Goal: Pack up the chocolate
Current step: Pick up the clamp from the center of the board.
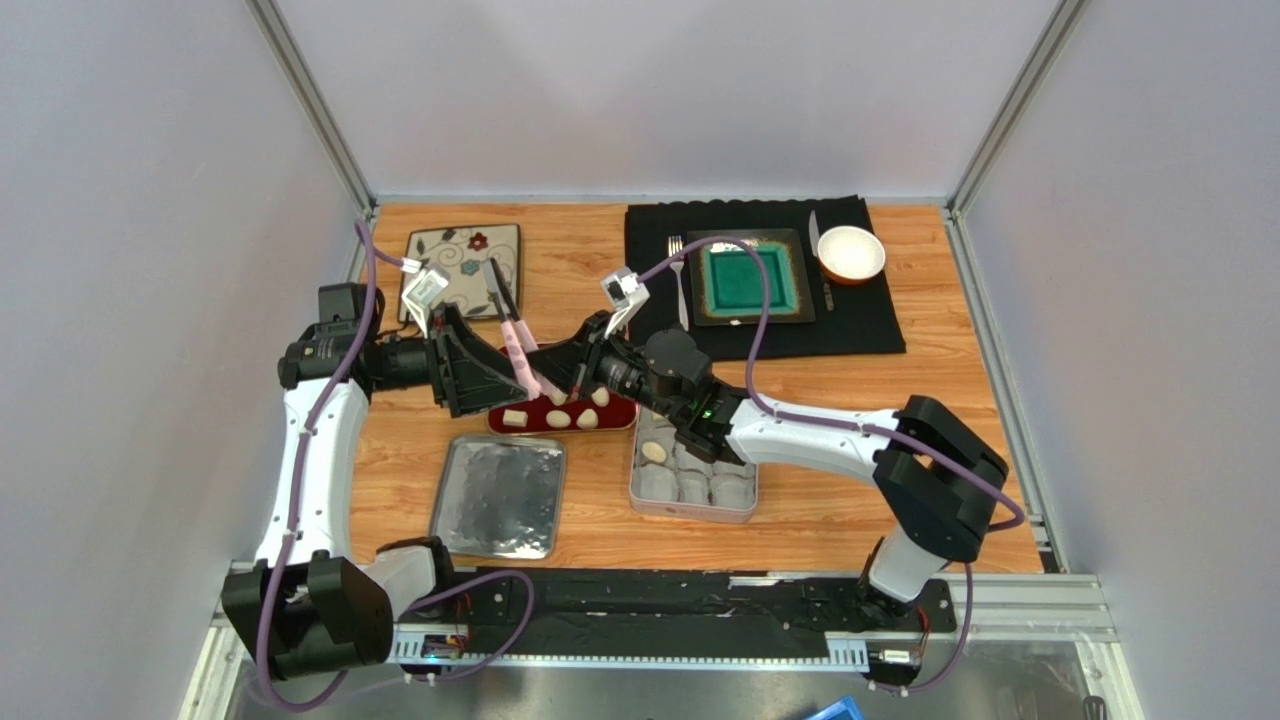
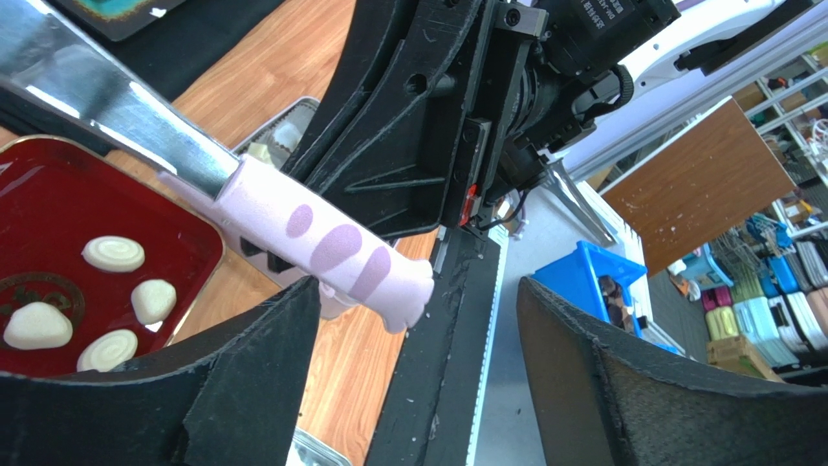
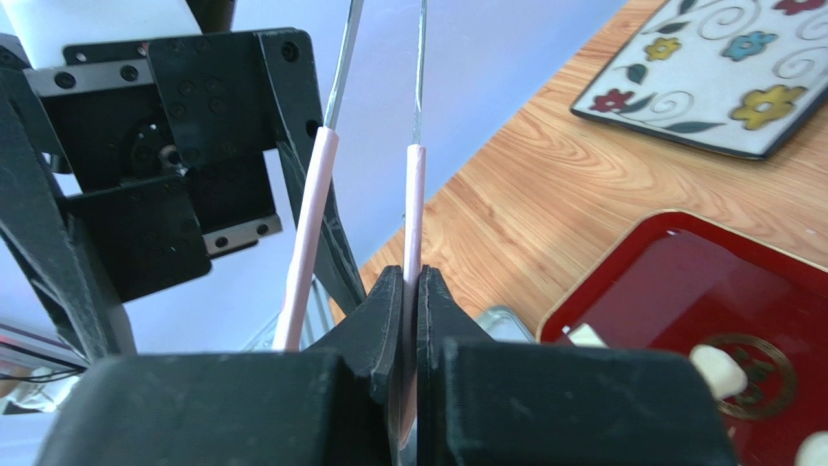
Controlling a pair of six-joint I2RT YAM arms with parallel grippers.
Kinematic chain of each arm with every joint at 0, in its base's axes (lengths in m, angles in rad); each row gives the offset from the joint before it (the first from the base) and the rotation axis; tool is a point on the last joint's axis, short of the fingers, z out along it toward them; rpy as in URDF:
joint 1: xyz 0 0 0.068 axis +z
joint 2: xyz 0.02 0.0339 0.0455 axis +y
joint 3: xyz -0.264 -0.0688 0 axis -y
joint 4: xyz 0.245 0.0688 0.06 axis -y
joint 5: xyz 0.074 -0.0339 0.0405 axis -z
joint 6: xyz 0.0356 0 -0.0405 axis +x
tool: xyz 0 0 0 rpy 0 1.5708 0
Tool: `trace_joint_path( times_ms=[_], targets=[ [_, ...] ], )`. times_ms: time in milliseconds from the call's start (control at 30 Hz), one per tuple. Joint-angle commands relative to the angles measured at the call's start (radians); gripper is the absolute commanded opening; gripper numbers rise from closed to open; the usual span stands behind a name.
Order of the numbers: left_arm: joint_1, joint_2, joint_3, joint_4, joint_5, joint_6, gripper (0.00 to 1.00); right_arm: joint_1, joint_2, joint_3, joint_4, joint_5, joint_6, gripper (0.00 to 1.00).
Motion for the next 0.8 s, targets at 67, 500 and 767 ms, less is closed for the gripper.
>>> trace_joint_path(
  times_ms=[67,500,767],
  targets=[
    [-0.006,-0.019,-0.004,0.001,0.299,0.023,0.75,0.020,0.074,0.091,0.157,-0.049,0.051,0.00],
    [-0.004,-0.022,0.005,0.007,0.299,-0.003,0.41,0.032,0.099,0.068,0.240,-0.060,0.065,0.00],
    [-0.004,-0.098,-0.090,0.371,0.298,-0.356,0.18,-0.023,-0.103,-0.089,0.074,-0.198,-0.013,0.42]
  ],
)
